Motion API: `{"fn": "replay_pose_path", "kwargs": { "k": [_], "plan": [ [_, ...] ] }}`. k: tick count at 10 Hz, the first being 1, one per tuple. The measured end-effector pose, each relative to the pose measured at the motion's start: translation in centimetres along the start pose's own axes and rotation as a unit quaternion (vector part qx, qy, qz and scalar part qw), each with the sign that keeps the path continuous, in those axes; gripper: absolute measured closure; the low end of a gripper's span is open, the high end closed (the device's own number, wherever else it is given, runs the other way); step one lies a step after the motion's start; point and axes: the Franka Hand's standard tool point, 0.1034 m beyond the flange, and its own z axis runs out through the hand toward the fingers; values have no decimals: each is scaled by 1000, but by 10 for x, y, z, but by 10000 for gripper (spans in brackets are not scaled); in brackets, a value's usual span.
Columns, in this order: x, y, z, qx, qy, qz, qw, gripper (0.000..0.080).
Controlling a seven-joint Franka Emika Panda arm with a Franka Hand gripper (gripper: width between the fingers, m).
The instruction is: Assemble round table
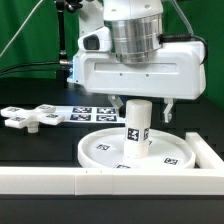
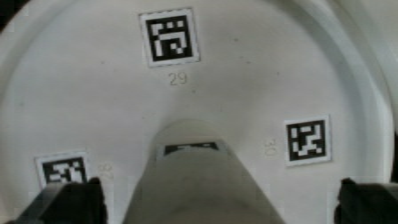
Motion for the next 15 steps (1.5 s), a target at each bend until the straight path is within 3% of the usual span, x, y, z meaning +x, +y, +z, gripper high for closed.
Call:
{"fn": "replay_pose_path", "kwargs": {
  "k": [5,9,15],
  "plan": [
    [2,1,-1,0,1,-154,988,150],
    [13,-5,-12,-35,36,-358,932,150],
    [10,-7,-10,-46,35,-497,866,150]
  ]
}}
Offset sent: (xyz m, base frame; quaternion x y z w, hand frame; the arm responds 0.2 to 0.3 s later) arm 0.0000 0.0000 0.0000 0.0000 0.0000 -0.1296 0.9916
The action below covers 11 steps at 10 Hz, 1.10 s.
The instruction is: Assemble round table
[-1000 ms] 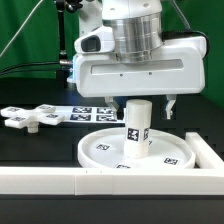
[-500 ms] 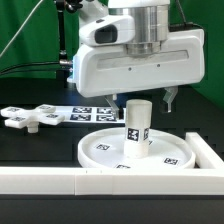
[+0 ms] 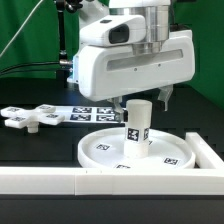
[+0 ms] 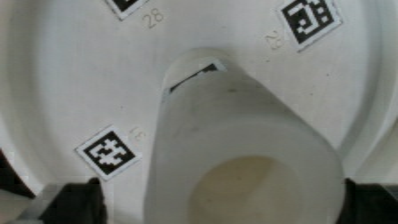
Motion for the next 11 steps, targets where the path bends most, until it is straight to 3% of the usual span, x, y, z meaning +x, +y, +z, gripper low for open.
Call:
{"fn": "replay_pose_path", "kwargs": {
  "k": [6,11],
  "plan": [
    [-3,-3,4,-7,-13,-219,976,150],
    [-7,2,6,-9,-22,-353,935,150]
  ]
}}
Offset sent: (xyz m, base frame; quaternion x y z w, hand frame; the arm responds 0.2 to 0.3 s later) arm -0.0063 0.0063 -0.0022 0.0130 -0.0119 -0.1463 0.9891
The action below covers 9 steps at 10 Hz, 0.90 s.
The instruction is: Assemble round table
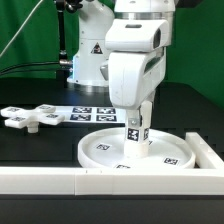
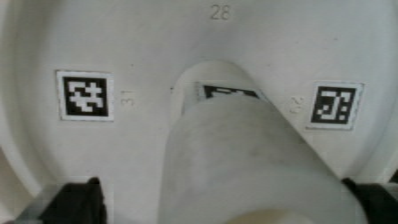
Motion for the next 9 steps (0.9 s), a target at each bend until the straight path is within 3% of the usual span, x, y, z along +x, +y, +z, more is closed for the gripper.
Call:
{"fn": "replay_pose_path", "kwargs": {
  "k": [3,4,5,6,8,9],
  "plan": [
    [-5,2,1,-1,-6,-58,998,150],
    [-6,2,1,-1,-6,-57,998,247],
    [-7,2,1,-1,-6,-56,998,247],
    [-7,2,1,0,-6,-53,999,395],
    [-7,2,1,2,-7,-28,1000,393],
    [-7,0,0,13,-11,18,1000,393]
  ]
}}
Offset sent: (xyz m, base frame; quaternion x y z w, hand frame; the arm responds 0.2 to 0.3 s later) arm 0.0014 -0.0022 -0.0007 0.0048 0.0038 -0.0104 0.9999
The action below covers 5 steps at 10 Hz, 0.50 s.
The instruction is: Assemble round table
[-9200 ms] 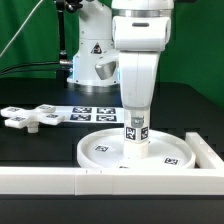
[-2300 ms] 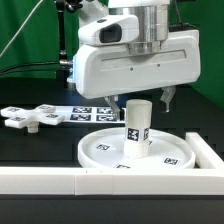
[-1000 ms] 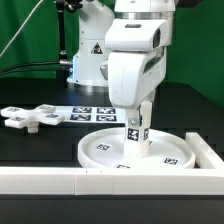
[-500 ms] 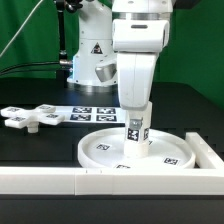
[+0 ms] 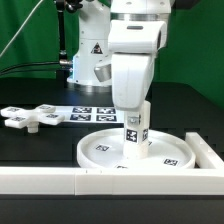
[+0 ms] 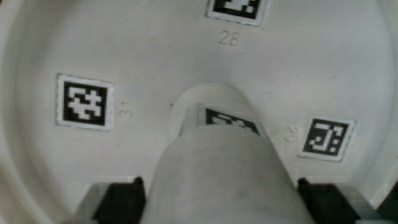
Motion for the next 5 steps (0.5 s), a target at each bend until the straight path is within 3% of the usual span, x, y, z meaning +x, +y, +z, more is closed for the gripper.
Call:
{"fn": "replay_pose_path", "kwargs": {
  "k": [5],
  "plan": [
    [2,1,-1,0,1,185,983,393]
  ]
}}
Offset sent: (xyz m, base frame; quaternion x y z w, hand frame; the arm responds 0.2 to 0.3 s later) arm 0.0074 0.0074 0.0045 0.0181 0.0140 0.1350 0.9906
